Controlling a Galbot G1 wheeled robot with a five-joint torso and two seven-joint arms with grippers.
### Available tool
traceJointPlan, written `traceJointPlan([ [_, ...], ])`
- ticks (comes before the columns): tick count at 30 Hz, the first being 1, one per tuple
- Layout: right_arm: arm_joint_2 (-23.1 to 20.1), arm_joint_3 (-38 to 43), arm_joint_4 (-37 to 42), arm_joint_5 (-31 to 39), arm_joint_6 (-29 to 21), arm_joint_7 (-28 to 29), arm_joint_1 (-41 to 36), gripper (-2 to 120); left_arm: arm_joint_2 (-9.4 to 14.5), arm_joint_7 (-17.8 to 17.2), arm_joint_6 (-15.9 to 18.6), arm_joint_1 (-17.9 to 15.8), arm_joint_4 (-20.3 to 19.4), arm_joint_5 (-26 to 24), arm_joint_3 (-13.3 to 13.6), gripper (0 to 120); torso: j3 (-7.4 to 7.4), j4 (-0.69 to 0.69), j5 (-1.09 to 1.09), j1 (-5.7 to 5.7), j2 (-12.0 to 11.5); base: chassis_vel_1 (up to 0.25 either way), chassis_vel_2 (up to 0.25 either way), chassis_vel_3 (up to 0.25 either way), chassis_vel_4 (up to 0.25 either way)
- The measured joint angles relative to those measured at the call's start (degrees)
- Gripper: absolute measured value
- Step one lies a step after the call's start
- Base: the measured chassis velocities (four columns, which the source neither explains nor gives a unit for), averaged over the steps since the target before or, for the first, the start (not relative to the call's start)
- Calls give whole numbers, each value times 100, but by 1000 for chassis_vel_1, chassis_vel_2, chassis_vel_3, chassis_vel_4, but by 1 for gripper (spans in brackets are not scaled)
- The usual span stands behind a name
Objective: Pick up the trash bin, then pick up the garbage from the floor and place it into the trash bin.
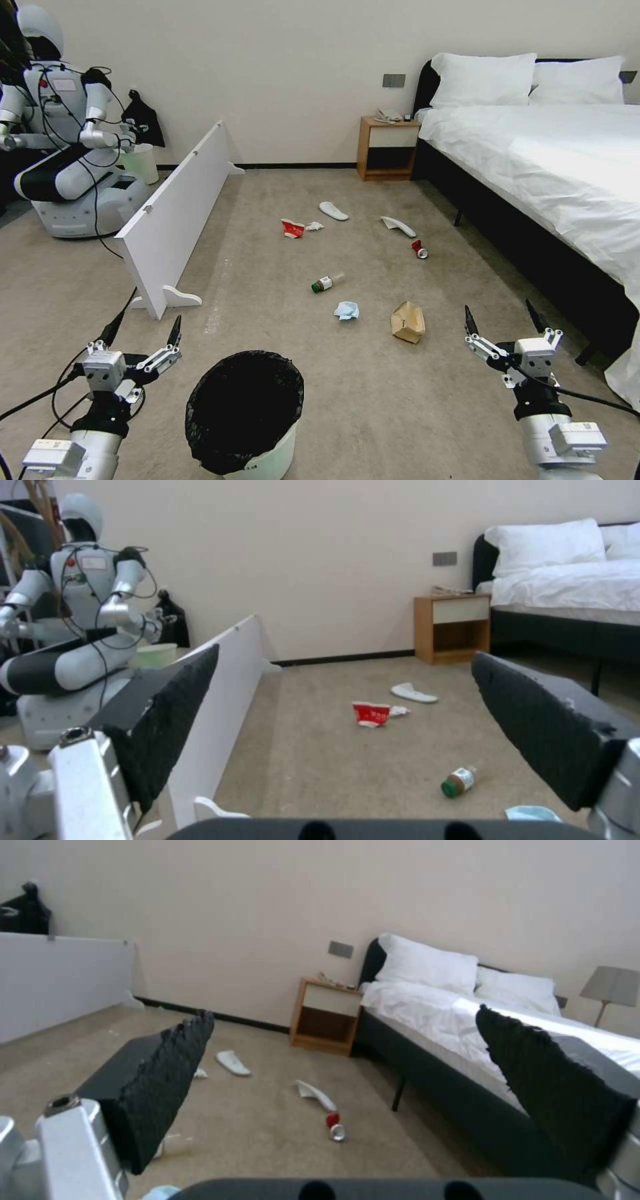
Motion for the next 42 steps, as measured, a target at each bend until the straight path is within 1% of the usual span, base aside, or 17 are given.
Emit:
traceJointPlan([
  [19,3,44,122,11,9,-38,-105,100,-38,10,8,55,-71,12,22,100,0,0,0,0,0,0,0,0,0],
  [21,8,58,180,11,-2,-49,-211,100,0,17,210,106,-82,13,65,100,0,1,0,0,0,0,0,0,0],
  [22,18,77,238,11,-80,-20,-339,100,43,18,413,147,-88,8,95,100,0,0,0,0,0,0,0,0,0],
  [23,18,77,238,11,-80,-20,-339,100,43,18,413,147,-88,8,95,100,0,0,0,0,0,0,0,0,0],
  [24,28,112,289,9,-149,17,-460,100,81,29,645,192,-109,-3,107,100,0,-1,-1,0,0,0,0,0,0],
  [25,44,175,358,8,-208,56,-619,100,146,72,1008,258,-170,-86,124,100,0,-1,-1,0,0,0,0,0,0],
  [26,44,175,358,8,-208,56,-619,100,146,72,1008,258,-170,-86,124,100,0,-1,-1,0,0,0,0,0,0],
  [28,85,273,465,1,-225,79,-813,100,241,96,1491,269,-248,-292,165,99,0,0,0,0,0,0,0,0,0],
  [29,85,273,465,1,-225,79,-813,100,241,96,1491,269,-248,-292,165,99,0,0,0,0,0,0,0,0,0],
  [31,143,348,528,-3,-203,81,-944,100,311,98,1802,183,-249,-381,248,99,0,-1,-1,0,0,0,0,0,0],
  [32,143,348,528,-3,-203,81,-944,100,311,98,1802,183,-249,-381,248,99,0,-1,-1,0,0,0,0,0,0],
  [34,194,410,532,-10,-144,81,-1013,100,377,62,2048,144,-211,-389,337,99,0,-1,0,0,0,0,0,0,0],
  [35,194,410,532,-10,-144,81,-1013,100,377,62,2048,144,-211,-389,337,99,0,-1,0,0,0,0,0,0,0],
  [37,236,452,513,-16,-65,82,-1074,100,466,-64,2311,119,-103,-423,457,98,0,1,0,0,0,0,0,0,0],
  [38,236,452,513,-16,-65,82,-1074,100,466,-64,2311,119,-103,-423,457,98,0,1,0,0,0,0,0,0,0],
  [41,275,461,469,-27,1,81,-1111,100,540,-230,2536,93,55,-598,594,98,0,0,-1,0,0,0,0,0,0],
  [42,286,452,439,-32,27,80,-1119,100,569,-329,2688,95,127,-654,652,98,0,-1,-1,0,0,0,0,0,0],
])
